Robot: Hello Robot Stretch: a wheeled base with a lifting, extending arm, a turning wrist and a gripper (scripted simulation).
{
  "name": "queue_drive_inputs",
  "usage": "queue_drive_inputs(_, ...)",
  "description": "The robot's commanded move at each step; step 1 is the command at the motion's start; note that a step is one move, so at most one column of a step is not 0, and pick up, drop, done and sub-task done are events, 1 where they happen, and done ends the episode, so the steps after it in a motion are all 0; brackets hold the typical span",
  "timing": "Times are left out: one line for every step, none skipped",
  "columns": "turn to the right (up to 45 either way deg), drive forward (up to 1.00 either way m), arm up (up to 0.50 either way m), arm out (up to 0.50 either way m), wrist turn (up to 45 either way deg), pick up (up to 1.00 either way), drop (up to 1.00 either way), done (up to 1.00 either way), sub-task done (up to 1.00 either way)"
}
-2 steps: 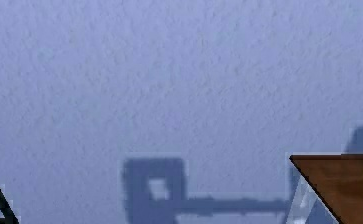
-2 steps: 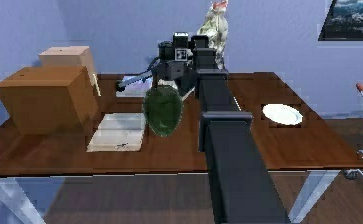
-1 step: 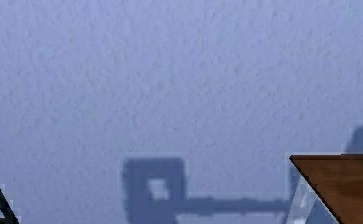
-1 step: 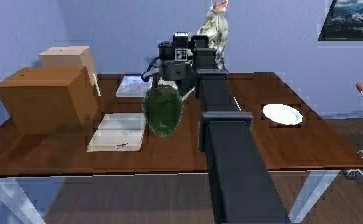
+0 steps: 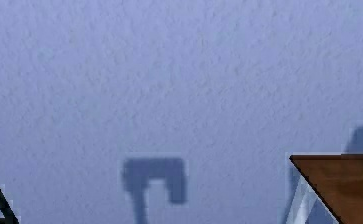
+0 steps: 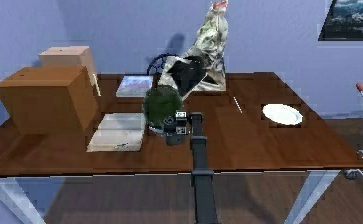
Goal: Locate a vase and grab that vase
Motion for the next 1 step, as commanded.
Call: queue_drive_inputs(0.0, 0.00, 0.00, 0.00, 0.0, 1.00, 0.00, 0.00, 0.00)
